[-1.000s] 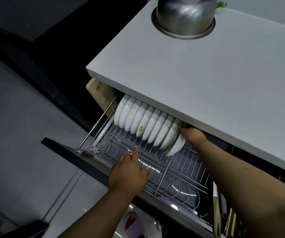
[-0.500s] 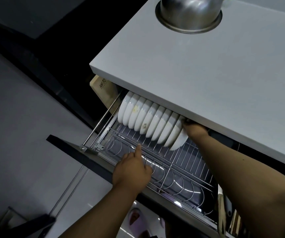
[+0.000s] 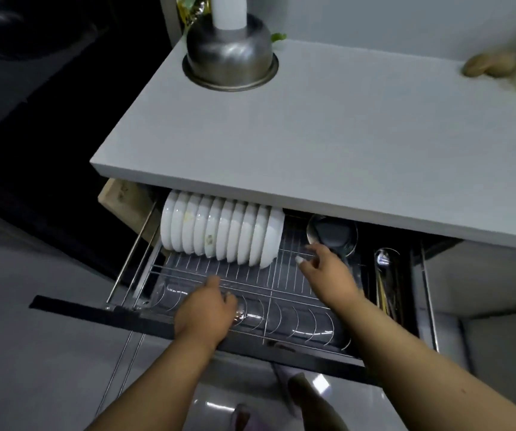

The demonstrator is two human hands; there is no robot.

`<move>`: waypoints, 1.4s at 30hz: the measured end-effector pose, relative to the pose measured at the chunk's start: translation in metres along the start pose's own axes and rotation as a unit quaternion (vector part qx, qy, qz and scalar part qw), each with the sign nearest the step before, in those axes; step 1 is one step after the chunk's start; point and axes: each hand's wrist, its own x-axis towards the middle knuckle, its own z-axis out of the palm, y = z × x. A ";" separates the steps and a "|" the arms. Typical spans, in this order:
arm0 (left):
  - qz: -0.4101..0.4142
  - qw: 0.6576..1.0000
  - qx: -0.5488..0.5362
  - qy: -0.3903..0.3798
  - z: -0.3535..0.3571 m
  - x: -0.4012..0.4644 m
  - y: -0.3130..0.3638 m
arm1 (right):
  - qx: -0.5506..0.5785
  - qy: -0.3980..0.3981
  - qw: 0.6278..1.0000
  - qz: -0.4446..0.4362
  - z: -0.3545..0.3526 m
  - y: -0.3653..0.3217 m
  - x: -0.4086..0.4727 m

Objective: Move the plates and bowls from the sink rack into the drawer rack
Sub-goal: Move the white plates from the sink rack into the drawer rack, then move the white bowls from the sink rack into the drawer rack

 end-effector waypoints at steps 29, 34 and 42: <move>0.337 0.937 0.000 -0.088 0.123 -0.186 0.351 | 0.114 0.263 0.948 0.141 -0.314 0.267 -0.230; 0.402 0.909 0.026 -0.105 0.177 -0.232 0.444 | 0.123 0.313 0.925 0.177 -0.381 0.343 -0.270; 0.487 0.858 0.031 -0.157 0.244 -0.301 0.550 | 0.151 0.382 0.879 0.241 -0.443 0.435 -0.328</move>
